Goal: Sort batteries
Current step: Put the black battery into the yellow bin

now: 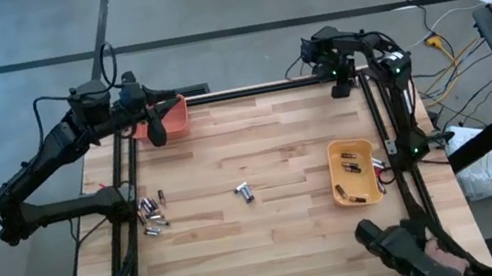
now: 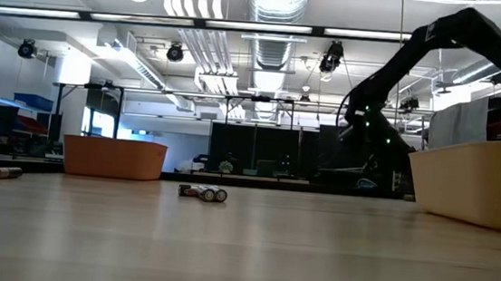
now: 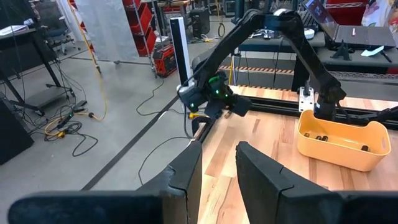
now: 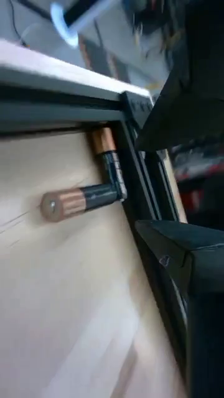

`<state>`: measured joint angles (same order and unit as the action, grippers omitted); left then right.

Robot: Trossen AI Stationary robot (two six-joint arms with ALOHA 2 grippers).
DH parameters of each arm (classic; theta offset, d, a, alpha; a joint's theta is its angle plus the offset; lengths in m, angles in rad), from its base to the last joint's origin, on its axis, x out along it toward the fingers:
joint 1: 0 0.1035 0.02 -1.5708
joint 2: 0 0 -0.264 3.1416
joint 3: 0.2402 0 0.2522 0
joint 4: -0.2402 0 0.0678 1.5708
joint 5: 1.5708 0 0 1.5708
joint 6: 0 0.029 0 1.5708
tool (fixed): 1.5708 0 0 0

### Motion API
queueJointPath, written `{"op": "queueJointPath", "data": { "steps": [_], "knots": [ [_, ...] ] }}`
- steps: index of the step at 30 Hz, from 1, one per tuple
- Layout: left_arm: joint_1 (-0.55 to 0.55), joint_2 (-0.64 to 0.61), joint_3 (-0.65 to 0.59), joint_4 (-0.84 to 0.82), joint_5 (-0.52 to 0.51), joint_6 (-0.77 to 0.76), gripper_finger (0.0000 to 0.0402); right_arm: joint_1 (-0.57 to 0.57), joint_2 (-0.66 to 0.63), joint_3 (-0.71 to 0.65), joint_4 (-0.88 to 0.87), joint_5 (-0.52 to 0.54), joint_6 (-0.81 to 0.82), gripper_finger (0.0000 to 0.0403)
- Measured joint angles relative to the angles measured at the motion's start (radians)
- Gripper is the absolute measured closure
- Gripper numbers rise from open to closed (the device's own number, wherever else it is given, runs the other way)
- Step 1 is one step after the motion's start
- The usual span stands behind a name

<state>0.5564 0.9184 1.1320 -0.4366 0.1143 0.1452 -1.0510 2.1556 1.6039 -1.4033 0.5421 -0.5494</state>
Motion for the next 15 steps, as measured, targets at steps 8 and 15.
{"op": "queueJointPath", "data": {
  "steps": [8,15],
  "knots": [
    [0.0,-0.001,0.0,-0.008,0.0,0.0,0.0322,-0.001,0.037,-0.01,0.006,0.119,-0.178,0.0234],
    [0.0,-0.001,-0.001,-0.044,0.0,-0.011,0.0322,0.002,0.086,-0.016,-0.008,0.137,-0.216,0.0258]
  ]
}}
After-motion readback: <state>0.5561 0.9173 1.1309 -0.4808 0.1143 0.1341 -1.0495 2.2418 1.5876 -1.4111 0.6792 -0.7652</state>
